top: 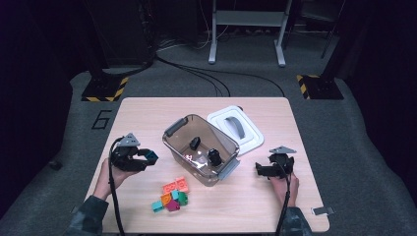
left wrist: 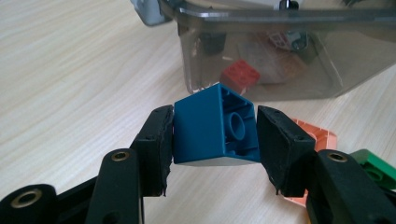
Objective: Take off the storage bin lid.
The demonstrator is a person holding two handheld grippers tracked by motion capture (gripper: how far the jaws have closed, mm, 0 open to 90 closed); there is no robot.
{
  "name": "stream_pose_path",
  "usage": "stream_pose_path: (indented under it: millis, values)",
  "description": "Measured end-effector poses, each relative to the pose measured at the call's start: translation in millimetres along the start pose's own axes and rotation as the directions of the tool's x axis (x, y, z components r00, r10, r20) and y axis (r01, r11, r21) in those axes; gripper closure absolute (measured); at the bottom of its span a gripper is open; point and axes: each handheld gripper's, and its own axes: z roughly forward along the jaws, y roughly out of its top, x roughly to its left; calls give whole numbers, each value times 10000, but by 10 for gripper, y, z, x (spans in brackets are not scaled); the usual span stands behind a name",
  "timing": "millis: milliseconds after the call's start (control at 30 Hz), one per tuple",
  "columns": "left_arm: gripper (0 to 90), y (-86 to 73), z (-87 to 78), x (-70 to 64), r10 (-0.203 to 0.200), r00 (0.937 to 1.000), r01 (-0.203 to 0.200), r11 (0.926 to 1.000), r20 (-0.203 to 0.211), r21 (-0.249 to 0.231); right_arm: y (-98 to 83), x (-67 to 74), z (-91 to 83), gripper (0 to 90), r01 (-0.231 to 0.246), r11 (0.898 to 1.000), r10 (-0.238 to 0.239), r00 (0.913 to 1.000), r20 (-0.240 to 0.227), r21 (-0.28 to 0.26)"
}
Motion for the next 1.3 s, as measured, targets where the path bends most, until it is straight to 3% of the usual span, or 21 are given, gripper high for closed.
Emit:
stream_pose_path:
  millis: [300, 700, 1067, 1300]
  values:
    - [478, 250, -70, 40, 147, 9999, -147, 9999, -1, -84, 0, 0, 0, 25, -4, 10000, 4, 10000, 2, 1]
    - [478, 610, -45, 21, 444, 9989, -441, 9987, 131, -239, 0, 0, 0, 25, -5, 10000, 5, 10000, 1, 2]
    - [478, 884, 157, -72, 610, 9971, -611, 9981, 464, 11, 0, 0, 0, 25, -4, 10000, 4, 10000, 2, -1]
    - [478, 923, 349, -168, 631, 9955, -659, 9971, 701, 382, 0, 0, 0, 25, -4, 10000, 4, 10000, -2, 1]
